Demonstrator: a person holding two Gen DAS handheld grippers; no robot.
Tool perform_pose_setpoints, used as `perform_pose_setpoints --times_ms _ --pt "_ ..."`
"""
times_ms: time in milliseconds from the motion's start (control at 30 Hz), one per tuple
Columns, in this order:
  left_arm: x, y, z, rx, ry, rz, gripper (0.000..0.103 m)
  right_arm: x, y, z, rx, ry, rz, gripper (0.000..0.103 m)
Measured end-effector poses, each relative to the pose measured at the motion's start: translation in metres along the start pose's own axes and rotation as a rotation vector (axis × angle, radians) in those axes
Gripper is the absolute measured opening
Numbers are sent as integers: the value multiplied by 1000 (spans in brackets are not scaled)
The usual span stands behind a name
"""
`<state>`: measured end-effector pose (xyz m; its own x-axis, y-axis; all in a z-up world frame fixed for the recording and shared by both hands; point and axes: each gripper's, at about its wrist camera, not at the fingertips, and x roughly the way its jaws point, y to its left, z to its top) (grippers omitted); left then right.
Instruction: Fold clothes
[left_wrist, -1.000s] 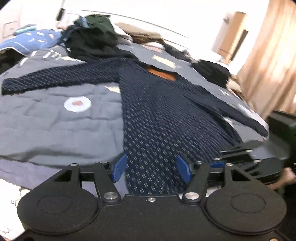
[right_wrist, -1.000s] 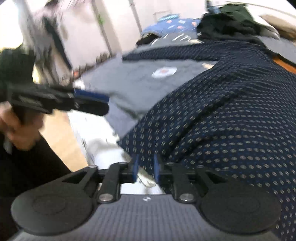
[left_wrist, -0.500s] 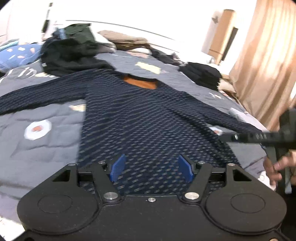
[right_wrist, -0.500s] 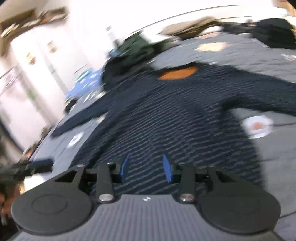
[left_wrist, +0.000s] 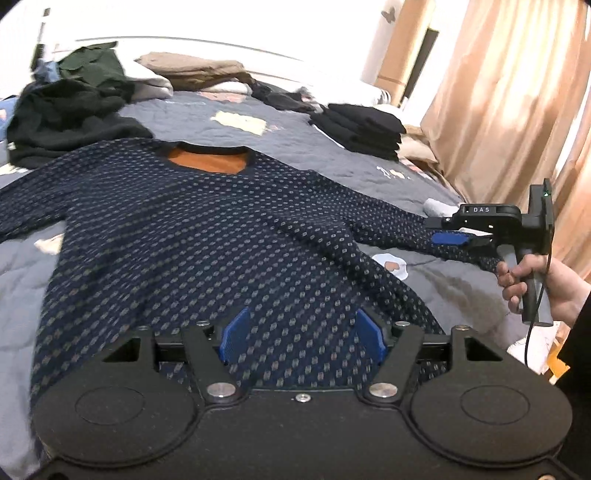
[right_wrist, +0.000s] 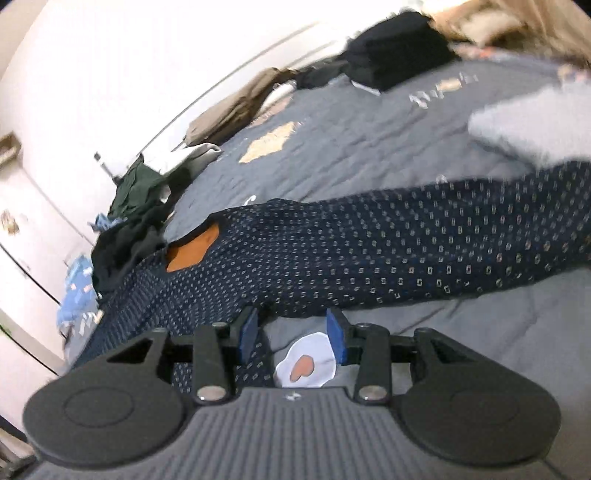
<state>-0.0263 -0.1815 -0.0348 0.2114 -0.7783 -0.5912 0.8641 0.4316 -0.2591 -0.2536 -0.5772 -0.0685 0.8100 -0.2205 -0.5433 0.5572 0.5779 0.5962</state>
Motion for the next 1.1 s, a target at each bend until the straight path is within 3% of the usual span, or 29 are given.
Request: perform_pose_setpoints --times_ms 133,233,467,633,900,1100 --pt "45 -4 42 39 35 3 63 21 -27 2 112 46 3 40" --pt "80 -17 77 111 38 13 63 25 -31 4 119 60 -12 40" --pt "171 -52 139 277 75 14 63 22 6 13 -78 39 -46 40" --pt "226 -59 156 311 109 24 63 21 18 24 -168 21 -19 40" --pt "306 -61 181 368 188 43 63 39 -4 54 -203 -14 -39 40" --pt "347 -59 199 394 224 39 65 43 -24 64 -102 -37 -56 40"
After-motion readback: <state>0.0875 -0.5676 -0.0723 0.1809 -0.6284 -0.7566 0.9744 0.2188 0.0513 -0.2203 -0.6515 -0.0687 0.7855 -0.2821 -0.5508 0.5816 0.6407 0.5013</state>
